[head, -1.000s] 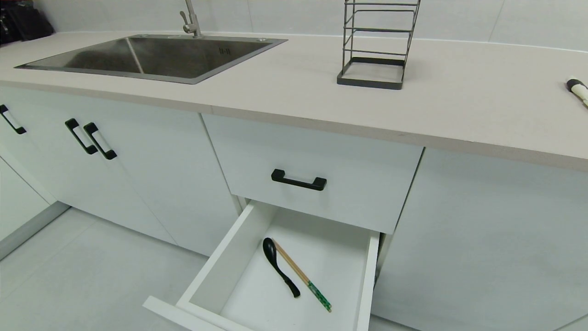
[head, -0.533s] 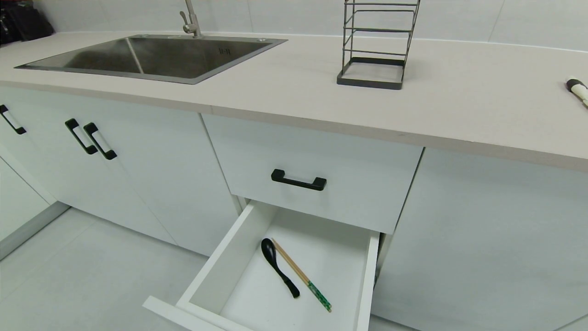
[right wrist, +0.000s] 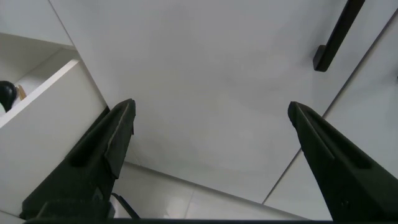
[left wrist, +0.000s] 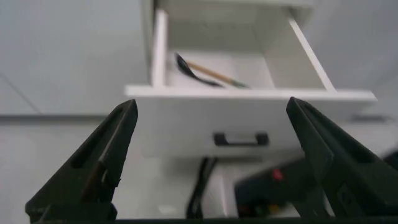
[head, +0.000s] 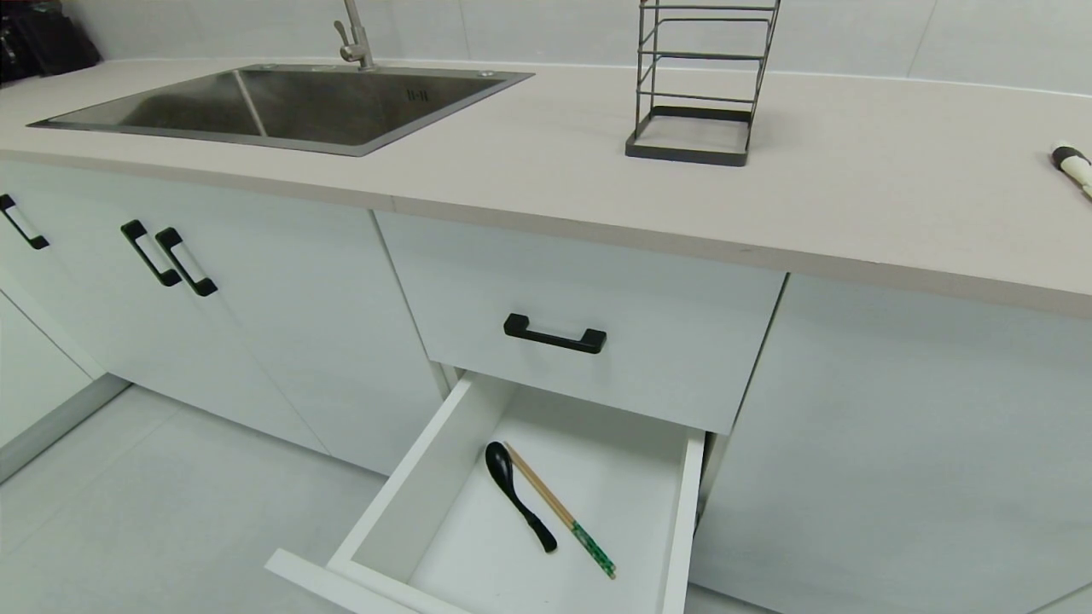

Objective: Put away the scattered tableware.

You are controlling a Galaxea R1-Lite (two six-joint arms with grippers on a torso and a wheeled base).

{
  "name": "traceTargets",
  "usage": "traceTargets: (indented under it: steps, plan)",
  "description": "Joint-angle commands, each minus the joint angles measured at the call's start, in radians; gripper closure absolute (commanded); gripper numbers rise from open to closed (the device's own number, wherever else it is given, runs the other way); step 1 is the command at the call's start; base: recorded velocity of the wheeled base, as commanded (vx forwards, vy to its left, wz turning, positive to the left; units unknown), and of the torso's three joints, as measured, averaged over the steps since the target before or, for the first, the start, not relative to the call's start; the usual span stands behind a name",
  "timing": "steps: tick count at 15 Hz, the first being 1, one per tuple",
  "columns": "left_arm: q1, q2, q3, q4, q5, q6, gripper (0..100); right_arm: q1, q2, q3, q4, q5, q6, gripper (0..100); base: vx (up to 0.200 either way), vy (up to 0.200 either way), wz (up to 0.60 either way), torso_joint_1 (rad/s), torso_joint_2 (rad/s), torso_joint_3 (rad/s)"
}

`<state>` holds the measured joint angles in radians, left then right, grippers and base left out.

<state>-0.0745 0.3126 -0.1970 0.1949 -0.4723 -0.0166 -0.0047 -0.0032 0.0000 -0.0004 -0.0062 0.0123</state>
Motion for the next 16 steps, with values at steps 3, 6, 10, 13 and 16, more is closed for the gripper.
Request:
traceTargets:
  steps: [3, 6, 10, 13, 16]
  plan:
    - [-0.157, 0.484, -0.002, -0.034, -0.037, 0.01, 0, 0.0, 0.003, 0.0, 0.0, 0.0, 0.0, 0, 0.0, 0.0, 0.0, 0.0, 0.0, 0.0]
    - [-0.157, 0.803, 0.021, -0.239, 0.003, 0.044, 0, 0.0, 0.003, 0.0, 0.0, 0.0, 0.0, 0, 0.0, 0.0, 0.0, 0.0, 0.0, 0.0]
    - [-0.157, 0.905, 0.019, -0.272, 0.135, 0.053, 0, 0.0, 0.003, 0.0, 0.0, 0.0, 0.0, 0, 0.0, 0.0, 0.0, 0.0, 0.0, 0.0]
    - [-0.215, 1.008, -0.019, -0.273, 0.241, 0.058, 0, 0.0, 0.003, 0.0, 0.0, 0.0, 0.0, 0, 0.0, 0.0, 0.0, 0.0, 0.0, 0.0]
    - [-0.26, 1.059, -0.073, -0.273, 0.324, 0.056, 0, 0.0, 0.003, 0.0, 0.0, 0.0, 0.0, 0, 0.0, 0.0, 0.0, 0.0, 0.0, 0.0]
